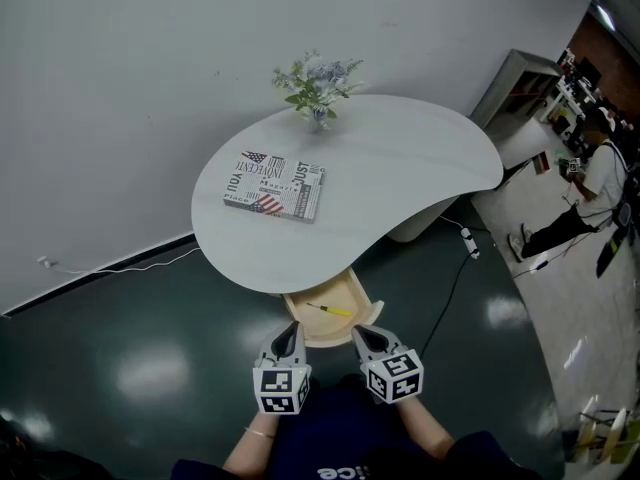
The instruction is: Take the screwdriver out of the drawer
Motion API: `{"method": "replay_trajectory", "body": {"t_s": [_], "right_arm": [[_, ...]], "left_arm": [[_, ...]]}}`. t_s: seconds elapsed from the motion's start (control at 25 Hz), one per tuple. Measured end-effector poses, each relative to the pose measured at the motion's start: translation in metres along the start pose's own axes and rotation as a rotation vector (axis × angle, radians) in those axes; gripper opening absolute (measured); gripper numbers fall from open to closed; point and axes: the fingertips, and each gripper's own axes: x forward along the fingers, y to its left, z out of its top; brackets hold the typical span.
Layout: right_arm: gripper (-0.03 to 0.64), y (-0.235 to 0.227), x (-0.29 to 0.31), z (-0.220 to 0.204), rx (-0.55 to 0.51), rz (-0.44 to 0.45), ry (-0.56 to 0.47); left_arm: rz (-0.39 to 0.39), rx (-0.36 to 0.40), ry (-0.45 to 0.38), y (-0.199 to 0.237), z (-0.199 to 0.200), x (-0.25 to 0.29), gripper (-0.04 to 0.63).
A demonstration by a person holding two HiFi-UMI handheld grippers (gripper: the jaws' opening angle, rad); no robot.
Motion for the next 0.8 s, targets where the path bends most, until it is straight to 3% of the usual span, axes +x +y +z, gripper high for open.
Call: {"method": "replay_trajectory", "body": {"t_s": [0.2,0.48,0.8], "right_arm": [[0.008,-0.008,0.010,0.005,0.027,-0.030,0.019],[0.029,-0.017,0.031,0.009,-0.024,0.016,0.088],[0.056,-0.022,0.063,0.003,-0.175,0.143,0.253]], "left_arm": [[-0.007,-0.004,0.012,0.012,0.002,0.003,0.005],[0.014,-0.013,0.031,0.014,0.000,0.008,0.005],[0.162,-0.075,0.017,0.039,0.015,0.013,0.005]]}}
